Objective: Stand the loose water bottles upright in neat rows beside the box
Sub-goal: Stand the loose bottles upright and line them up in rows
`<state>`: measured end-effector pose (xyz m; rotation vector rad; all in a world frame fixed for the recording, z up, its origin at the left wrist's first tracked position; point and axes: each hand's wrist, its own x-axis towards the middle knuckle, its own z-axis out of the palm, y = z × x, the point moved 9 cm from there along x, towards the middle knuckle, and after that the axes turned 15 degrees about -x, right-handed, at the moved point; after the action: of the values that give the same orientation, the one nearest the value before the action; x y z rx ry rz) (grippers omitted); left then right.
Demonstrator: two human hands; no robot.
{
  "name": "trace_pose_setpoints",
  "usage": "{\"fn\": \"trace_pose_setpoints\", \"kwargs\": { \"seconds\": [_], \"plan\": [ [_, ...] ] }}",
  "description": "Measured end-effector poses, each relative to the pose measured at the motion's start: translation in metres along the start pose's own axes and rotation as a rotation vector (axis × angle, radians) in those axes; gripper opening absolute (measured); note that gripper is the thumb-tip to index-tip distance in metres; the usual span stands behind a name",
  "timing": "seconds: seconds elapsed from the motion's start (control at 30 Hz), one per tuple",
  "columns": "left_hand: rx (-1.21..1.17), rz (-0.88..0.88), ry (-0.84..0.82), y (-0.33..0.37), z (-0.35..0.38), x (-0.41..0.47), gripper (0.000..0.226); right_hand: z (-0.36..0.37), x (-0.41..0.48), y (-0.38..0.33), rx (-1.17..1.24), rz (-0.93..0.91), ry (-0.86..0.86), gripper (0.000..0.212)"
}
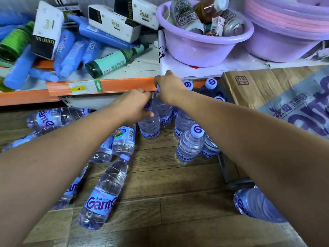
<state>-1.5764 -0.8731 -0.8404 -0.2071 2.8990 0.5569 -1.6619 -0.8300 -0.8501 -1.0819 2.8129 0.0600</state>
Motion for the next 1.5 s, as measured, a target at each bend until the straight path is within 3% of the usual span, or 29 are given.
{"fn": "trace_pose_setpoints", "kwargs": {
  "seconds": [0.17, 0.33, 0.53, 0.67, 0.83, 1.0, 1.3, 1.5],
  "plan": [
    [-0.067, 0.100, 0.026, 0.016, -0.002, 0.002, 0.039, -0.004, -0.005, 0.003, -0.024, -0.097, -0.048, 0.048],
    [-0.116, 0.131, 0.016, 0.027, 0.012, 0.007, 0.035, -0.006, -0.014, 0.004, -0.031, -0.121, -0.049, 0.048],
    [0.050, 0.290, -0.048, 0.041, 0.021, -0.001, 0.037, -0.005, -0.018, 0.008, -0.028, -0.147, -0.067, 0.058],
    [0.094, 0.301, -0.051, 0.040, 0.019, -0.001, 0.036, -0.007, -0.019, 0.007, -0.032, -0.147, -0.051, 0.057],
    [-0.130, 0.224, -0.047, 0.035, 0.014, 0.004, 0.037, -0.007, -0.022, 0.006, -0.029, -0.151, -0.055, 0.058],
    [-0.232, 0.042, -0.126, 0.030, 0.032, 0.005, 0.069, -0.005, -0.026, 0.008, -0.050, -0.160, -0.059, 0.069],
    [-0.309, -0.063, 0.046, 0.027, 0.037, 0.005, 0.062, -0.017, -0.025, 0.007, -0.026, -0.159, -0.025, 0.053],
    [-0.360, -0.101, 0.018, 0.021, 0.035, 0.007, 0.082, -0.018, -0.033, 0.004, -0.046, -0.139, -0.011, 0.050]
  ]
}}
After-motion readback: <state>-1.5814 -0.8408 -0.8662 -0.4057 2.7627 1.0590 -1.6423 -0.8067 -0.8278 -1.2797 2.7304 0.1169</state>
